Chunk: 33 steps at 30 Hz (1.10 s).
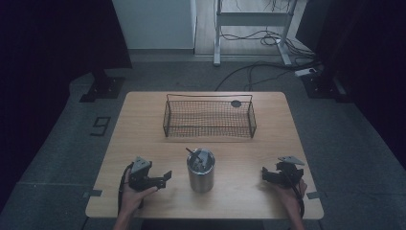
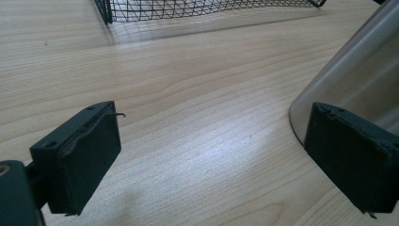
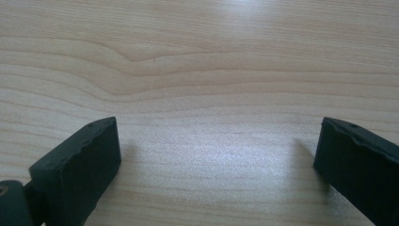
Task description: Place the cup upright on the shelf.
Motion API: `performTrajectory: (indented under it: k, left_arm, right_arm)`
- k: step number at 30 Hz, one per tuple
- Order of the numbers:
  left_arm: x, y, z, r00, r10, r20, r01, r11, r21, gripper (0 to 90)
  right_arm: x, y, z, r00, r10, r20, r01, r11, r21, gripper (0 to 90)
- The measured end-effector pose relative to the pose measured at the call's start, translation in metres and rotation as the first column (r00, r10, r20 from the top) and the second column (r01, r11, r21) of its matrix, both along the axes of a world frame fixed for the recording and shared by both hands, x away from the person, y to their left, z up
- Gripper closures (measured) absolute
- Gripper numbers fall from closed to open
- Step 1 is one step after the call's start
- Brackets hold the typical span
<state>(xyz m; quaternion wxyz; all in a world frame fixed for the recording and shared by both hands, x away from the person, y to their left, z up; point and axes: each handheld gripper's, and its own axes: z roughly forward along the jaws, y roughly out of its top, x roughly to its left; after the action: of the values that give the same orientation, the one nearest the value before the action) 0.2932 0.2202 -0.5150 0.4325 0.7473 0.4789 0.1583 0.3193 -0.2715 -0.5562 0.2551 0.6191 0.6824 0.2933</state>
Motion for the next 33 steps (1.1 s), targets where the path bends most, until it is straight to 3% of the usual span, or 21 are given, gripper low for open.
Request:
performTrajectory:
  k: [23,25,33]
  left_arm:
    - [-0.006,0.004,0.008,0.9995,0.01,0.029,-0.009,0.9994,-0.032,3.6]
    - [-0.007,0.002,0.009,0.9986,0.031,0.043,-0.03,0.9991,-0.031,3.9]
    - [-0.011,0.0,0.017,0.9982,0.015,0.058,-0.012,0.9985,-0.054,3.8]
  right_arm:
    - [-0.001,0.0,0.0,1.0,-0.005,0.005,0.005,1.0,0.0,2.2]
    - [-0.001,0.0,0.0,1.0,-0.006,0.005,0.006,1.0,0.0,2.3]
    - [-0.001,-0.001,0.0,1.0,-0.007,0.006,0.007,1.0,0.001,2.6]
